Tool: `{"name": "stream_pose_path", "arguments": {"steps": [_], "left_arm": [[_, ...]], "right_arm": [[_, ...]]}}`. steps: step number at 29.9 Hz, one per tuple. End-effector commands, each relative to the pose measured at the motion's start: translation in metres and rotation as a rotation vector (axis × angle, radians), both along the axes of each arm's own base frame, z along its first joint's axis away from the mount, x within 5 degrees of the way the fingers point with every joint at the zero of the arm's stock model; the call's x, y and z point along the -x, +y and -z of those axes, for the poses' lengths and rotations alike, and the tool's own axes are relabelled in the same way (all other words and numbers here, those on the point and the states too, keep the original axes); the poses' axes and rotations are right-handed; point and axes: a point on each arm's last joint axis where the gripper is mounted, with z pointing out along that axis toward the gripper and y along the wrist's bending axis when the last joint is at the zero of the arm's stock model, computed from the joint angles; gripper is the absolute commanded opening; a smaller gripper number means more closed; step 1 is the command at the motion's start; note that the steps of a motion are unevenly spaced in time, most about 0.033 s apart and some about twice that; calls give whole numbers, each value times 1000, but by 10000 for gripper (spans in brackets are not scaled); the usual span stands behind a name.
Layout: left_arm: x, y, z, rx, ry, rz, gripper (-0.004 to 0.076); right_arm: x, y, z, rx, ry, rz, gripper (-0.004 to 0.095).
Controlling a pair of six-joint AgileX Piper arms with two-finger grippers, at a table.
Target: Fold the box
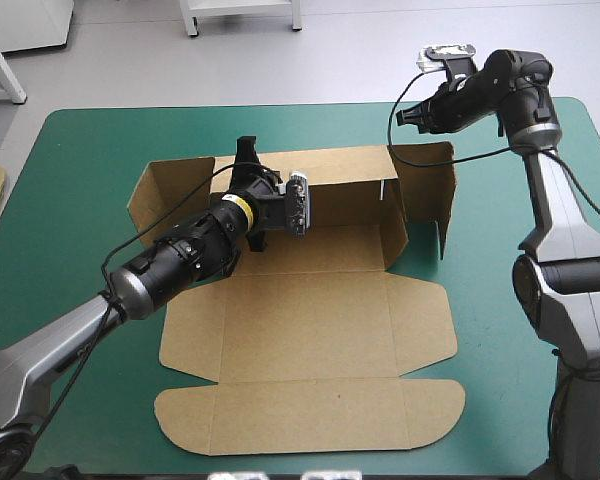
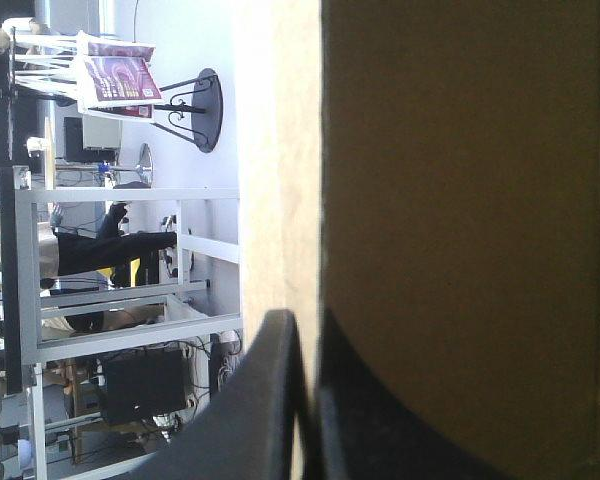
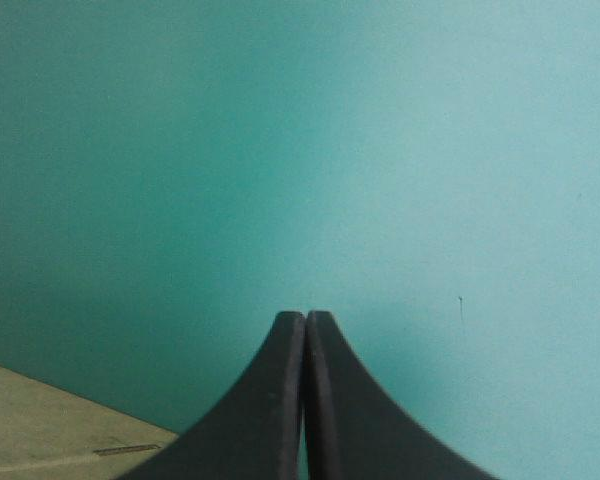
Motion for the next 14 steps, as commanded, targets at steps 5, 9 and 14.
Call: {"name": "stream_pose_path", "arguments": {"steps": [5,9,14], "left_arm": [[6,2,-20,60,-31,-10,-8],[6,3,-20,59,-30,-12,-8],[6,3,-20,57,-26,-18,-8]], "right_arm": [[8,-4,-20,-25,-51,-5,-17],[10,-4,-18,-21,-26,-8,-17],[19,-5,-12,1,16,-28,-17]]}}
